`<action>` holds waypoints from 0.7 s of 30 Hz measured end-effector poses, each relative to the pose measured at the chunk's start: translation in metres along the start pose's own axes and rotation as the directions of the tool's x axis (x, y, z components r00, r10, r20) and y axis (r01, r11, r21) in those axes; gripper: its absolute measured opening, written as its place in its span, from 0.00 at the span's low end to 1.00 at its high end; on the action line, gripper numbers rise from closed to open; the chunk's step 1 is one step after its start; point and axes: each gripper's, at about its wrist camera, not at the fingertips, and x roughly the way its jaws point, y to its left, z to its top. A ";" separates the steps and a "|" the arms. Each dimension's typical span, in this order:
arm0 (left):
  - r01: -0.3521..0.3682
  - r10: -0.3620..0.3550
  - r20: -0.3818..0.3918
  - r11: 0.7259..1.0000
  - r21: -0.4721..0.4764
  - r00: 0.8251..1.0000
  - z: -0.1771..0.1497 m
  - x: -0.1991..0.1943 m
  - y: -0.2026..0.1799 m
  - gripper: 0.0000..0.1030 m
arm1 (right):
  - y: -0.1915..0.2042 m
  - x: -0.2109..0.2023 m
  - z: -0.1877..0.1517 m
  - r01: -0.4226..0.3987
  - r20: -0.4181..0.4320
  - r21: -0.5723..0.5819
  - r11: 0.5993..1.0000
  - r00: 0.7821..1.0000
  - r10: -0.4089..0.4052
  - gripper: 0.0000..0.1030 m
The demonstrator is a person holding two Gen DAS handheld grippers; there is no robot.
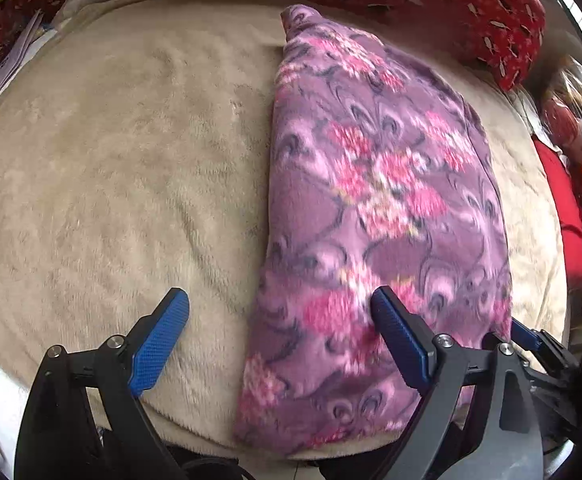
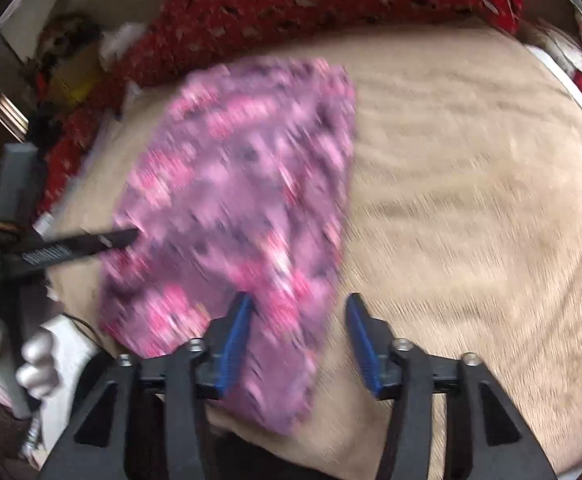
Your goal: Fold small clothes
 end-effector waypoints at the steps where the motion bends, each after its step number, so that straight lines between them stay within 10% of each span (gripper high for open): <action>1: -0.003 0.003 -0.005 1.000 0.006 1.000 -0.005 0.000 0.000 0.91 | -0.004 0.002 -0.007 0.006 -0.008 0.007 1.000 1.000 -0.006 0.57; 21: -0.150 0.139 0.148 0.987 0.061 0.979 -0.093 -0.049 0.018 0.91 | 0.010 -0.044 -0.042 0.115 0.073 0.070 0.991 0.990 -0.120 0.73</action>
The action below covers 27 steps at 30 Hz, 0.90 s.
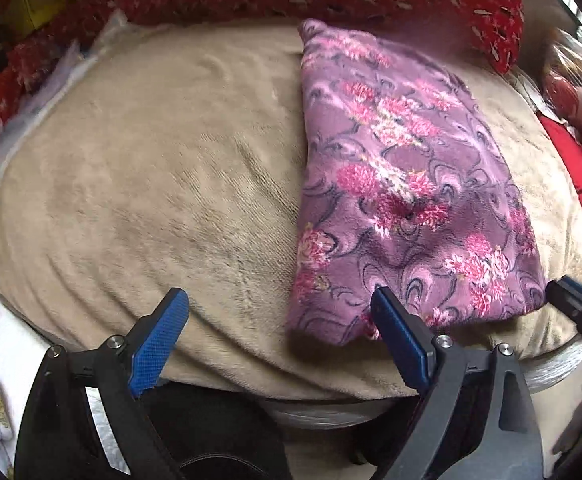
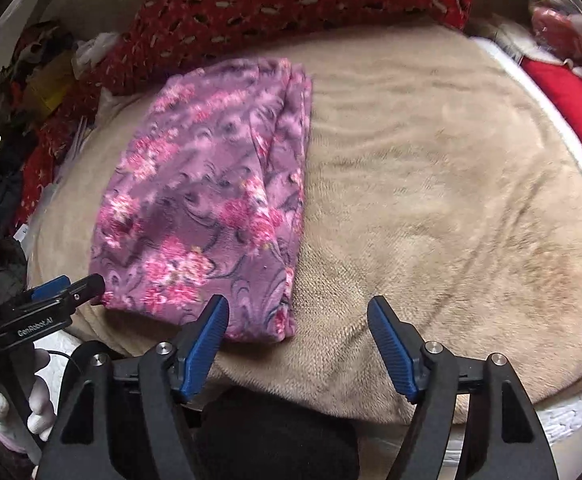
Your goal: Fold small clothes
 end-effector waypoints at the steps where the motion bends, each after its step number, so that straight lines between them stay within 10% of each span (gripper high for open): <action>1: -0.009 0.008 0.013 1.000 0.012 1.000 -0.003 -0.006 0.000 0.91 | 0.003 -0.005 0.001 0.007 0.016 -0.006 1.000 1.000 -0.007 0.75; 12: -0.002 0.000 0.069 1.000 0.031 0.998 -0.014 -0.034 -0.005 0.91 | 0.036 -0.053 -0.005 0.082 0.215 -0.081 0.993 0.975 -0.062 0.85; 27: 0.076 -0.077 0.023 0.996 0.052 0.997 -0.024 -0.044 -0.008 0.91 | 0.046 -0.061 -0.006 0.104 0.250 -0.092 0.990 0.965 -0.078 0.85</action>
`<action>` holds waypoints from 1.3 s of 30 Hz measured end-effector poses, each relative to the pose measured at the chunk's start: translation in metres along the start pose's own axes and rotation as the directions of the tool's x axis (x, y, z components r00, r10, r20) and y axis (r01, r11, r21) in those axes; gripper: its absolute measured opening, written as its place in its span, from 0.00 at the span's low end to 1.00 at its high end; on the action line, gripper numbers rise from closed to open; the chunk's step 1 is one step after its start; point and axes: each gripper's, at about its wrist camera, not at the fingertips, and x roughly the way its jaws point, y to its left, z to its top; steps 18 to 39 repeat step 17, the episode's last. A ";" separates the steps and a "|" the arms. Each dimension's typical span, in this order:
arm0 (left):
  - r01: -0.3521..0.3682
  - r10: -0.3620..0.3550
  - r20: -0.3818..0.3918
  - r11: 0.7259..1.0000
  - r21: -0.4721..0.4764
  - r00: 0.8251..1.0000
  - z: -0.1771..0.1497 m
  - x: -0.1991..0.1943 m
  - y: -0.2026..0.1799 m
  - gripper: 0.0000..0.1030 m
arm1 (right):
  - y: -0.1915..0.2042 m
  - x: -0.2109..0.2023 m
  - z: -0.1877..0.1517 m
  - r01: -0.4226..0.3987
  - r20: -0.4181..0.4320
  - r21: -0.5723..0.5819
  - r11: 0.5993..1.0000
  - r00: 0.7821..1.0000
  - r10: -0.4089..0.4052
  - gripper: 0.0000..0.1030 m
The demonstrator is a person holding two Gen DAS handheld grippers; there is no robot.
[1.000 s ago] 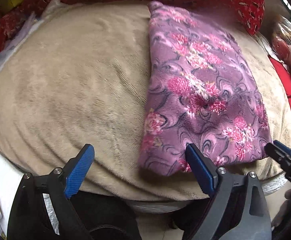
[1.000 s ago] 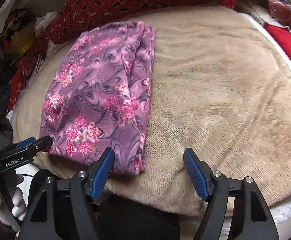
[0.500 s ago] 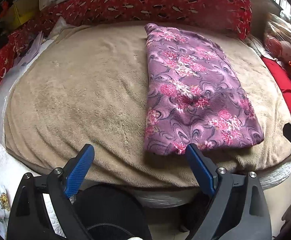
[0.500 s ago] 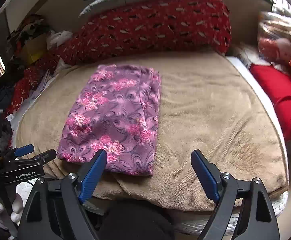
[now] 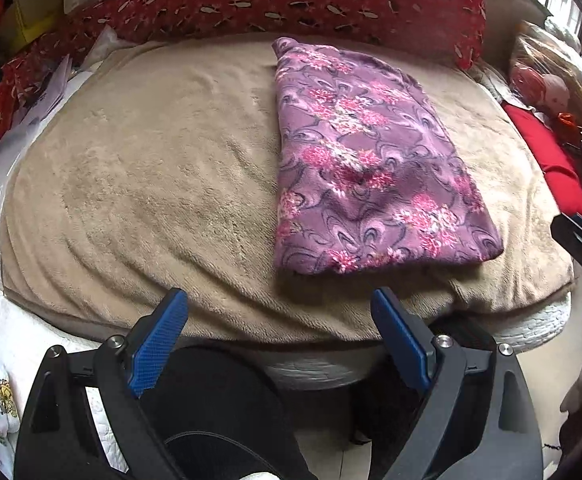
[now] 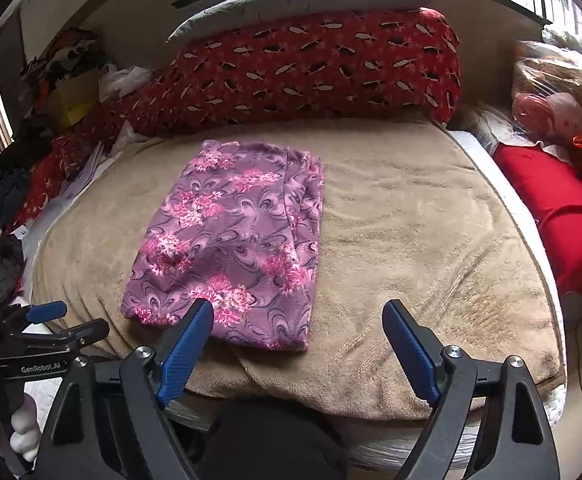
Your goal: Fold small clothes
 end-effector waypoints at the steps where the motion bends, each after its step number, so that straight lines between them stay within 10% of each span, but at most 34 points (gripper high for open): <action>1: 0.007 -0.007 0.004 1.000 0.006 1.000 0.000 -0.002 -0.002 0.91 | 0.000 -0.001 0.000 0.003 0.002 -0.001 1.000 1.000 -0.003 0.85; 39: -0.015 0.013 0.040 0.998 0.068 0.999 -0.001 -0.019 -0.030 0.90 | -0.003 -0.003 0.001 0.003 -0.003 0.003 1.000 1.000 -0.003 0.86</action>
